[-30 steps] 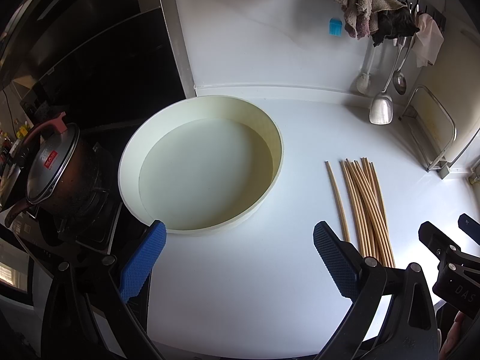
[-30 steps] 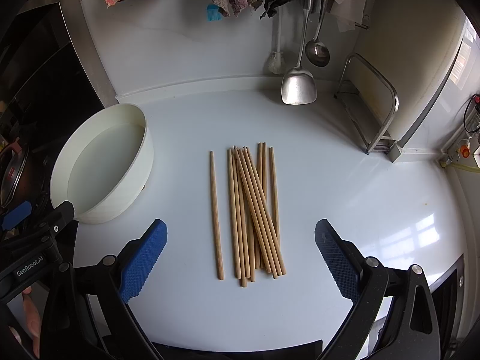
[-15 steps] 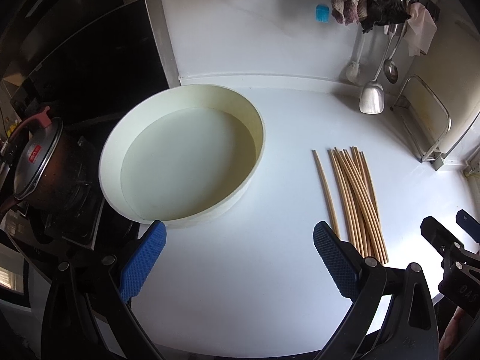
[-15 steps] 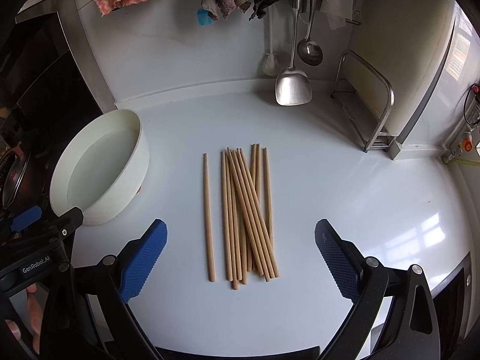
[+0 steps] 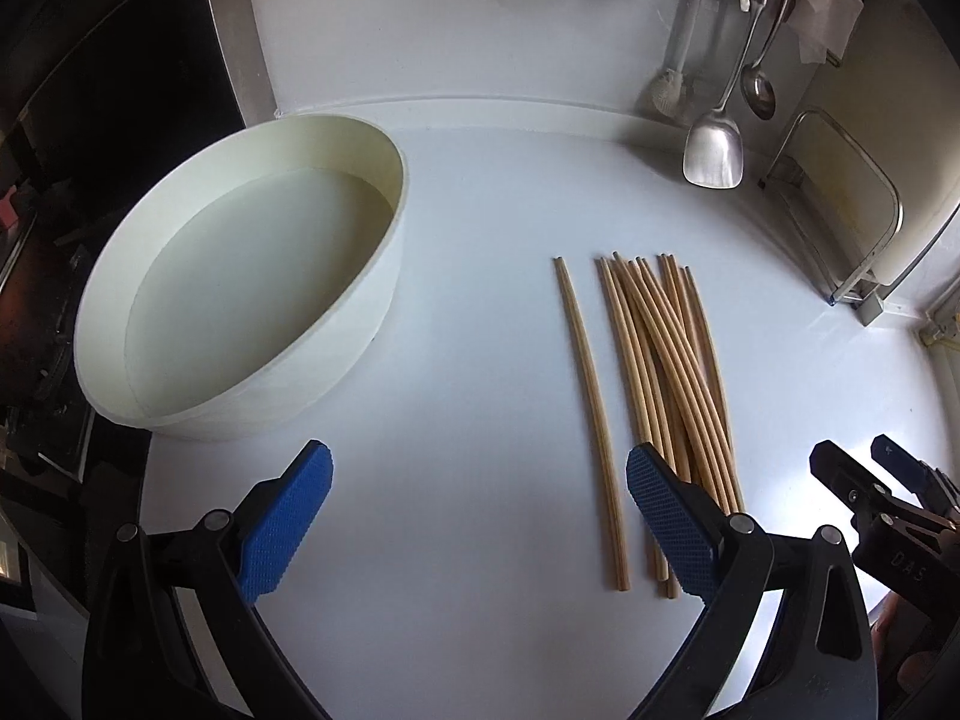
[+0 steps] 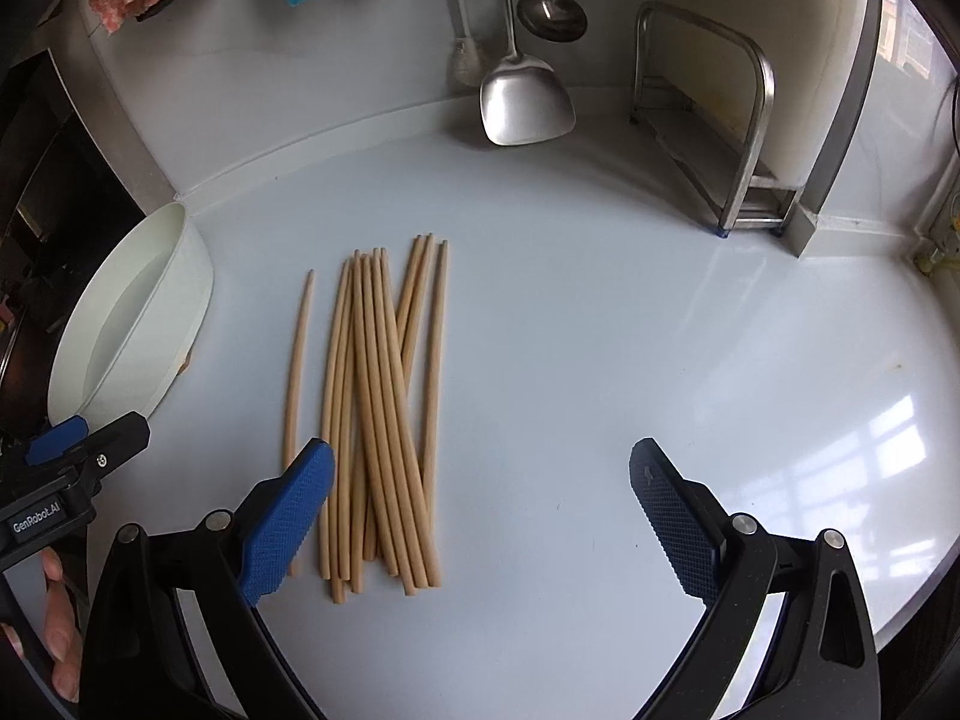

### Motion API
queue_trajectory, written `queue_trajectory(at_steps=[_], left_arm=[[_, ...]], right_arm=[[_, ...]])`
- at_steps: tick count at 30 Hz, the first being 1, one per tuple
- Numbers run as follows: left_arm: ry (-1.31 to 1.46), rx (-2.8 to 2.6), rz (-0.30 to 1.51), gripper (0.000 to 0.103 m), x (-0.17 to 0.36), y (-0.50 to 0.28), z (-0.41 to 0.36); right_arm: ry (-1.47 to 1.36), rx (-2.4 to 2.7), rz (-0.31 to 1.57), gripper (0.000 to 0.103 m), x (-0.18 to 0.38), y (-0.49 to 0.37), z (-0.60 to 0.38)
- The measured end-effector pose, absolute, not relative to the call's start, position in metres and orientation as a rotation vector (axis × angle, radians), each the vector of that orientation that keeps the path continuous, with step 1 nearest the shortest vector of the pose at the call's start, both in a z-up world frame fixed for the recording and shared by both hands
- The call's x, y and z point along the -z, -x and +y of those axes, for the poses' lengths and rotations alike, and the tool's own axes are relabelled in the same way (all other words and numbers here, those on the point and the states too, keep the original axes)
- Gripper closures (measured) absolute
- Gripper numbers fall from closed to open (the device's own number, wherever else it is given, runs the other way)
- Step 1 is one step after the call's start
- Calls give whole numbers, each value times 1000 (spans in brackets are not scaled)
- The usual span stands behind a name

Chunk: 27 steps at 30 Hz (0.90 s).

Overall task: Organize utensils
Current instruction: 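Move the right tool to the chopstick pile and close on one chopstick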

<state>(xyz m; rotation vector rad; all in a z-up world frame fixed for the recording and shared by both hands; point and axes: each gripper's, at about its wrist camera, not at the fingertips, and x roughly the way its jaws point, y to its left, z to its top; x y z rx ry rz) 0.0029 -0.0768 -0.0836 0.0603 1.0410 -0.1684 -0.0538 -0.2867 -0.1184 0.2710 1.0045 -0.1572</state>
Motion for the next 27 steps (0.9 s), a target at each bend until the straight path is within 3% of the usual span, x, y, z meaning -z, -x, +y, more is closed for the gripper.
queue_trajectory(at_steps=[11,27], left_arm=[[-40,144,1015,6,136,-28,-103],[-36,150,1042,6,158,-28,-111]], right_arm=[[-147,182,960,9,166,20,-290],[-34,242,961,9,184,13,-281]])
